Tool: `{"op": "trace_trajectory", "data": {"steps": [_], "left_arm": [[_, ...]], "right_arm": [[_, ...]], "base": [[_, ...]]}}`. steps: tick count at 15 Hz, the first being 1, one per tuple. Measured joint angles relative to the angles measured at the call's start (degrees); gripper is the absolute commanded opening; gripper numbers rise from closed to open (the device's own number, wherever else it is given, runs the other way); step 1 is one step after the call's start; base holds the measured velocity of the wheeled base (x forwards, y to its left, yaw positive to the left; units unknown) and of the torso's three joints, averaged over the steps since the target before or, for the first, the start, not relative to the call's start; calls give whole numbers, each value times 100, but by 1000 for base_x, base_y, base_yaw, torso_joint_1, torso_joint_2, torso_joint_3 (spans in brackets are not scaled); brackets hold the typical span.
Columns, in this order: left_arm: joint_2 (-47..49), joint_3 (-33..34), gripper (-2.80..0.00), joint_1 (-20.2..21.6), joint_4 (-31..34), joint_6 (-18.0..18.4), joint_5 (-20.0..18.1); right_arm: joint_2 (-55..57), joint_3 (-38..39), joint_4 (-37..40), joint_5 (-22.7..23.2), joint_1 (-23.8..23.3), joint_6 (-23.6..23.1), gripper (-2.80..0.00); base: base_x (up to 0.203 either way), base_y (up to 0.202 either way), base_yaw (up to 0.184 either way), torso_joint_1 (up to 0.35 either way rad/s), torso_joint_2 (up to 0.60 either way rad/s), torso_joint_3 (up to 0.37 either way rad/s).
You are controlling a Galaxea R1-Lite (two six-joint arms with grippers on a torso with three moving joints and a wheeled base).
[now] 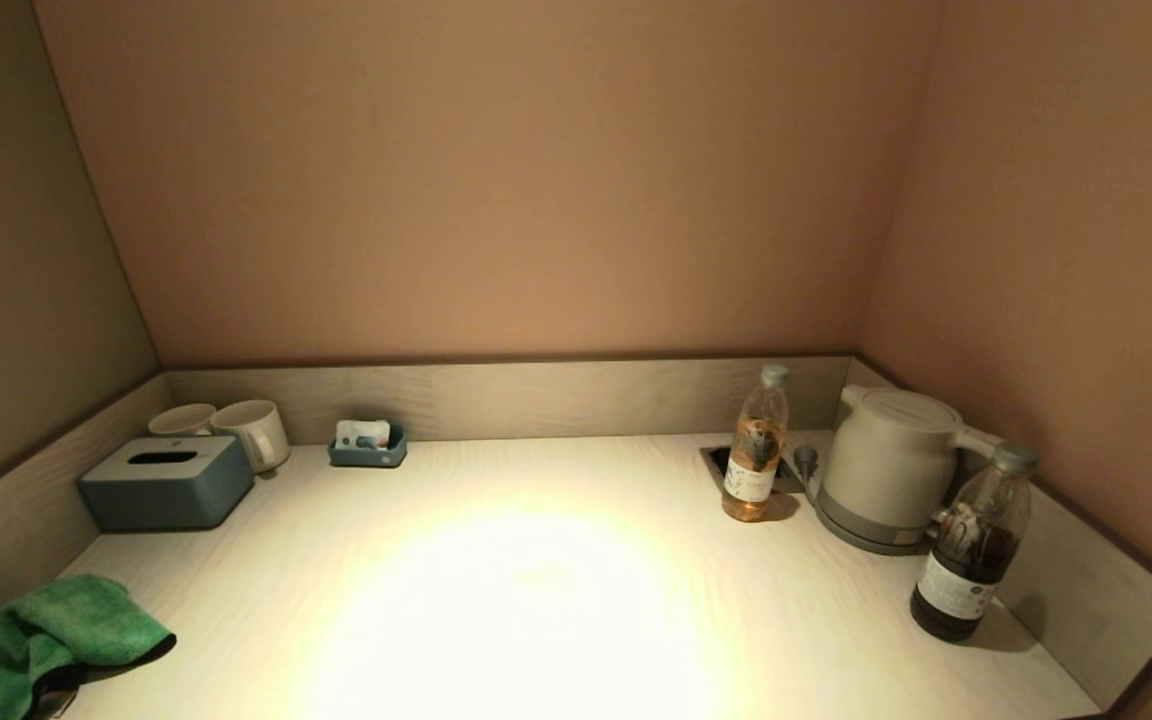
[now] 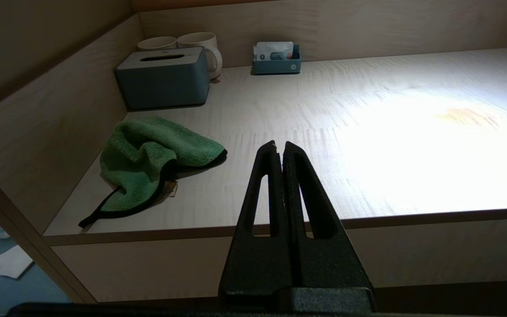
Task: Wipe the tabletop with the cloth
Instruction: Pick up the tablecloth
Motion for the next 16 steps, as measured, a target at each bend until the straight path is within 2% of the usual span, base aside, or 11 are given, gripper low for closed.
{"op": "trace_trajectory", "data": {"steps": [8, 10, 13, 16], "left_arm": [[0, -2, -280, 0, 30, 208, -7], [0, -25, -280, 0, -7, -37, 57], [7, -111, -280, 0, 107, -77, 172], [123, -804, -280, -10, 248, -419, 468]], "right_arm": [[0, 0, 0, 0, 0, 4, -280], [0, 0, 0, 2, 0, 2, -280], [0, 0, 0, 3, 0, 2, -280], [0, 0, 2, 2, 0, 2, -280]], "base": [[0, 0, 0, 0, 0, 0], [0, 0, 0, 0, 0, 0], [0, 0, 0, 0, 0, 0], [0, 0, 0, 0, 0, 0]]}}
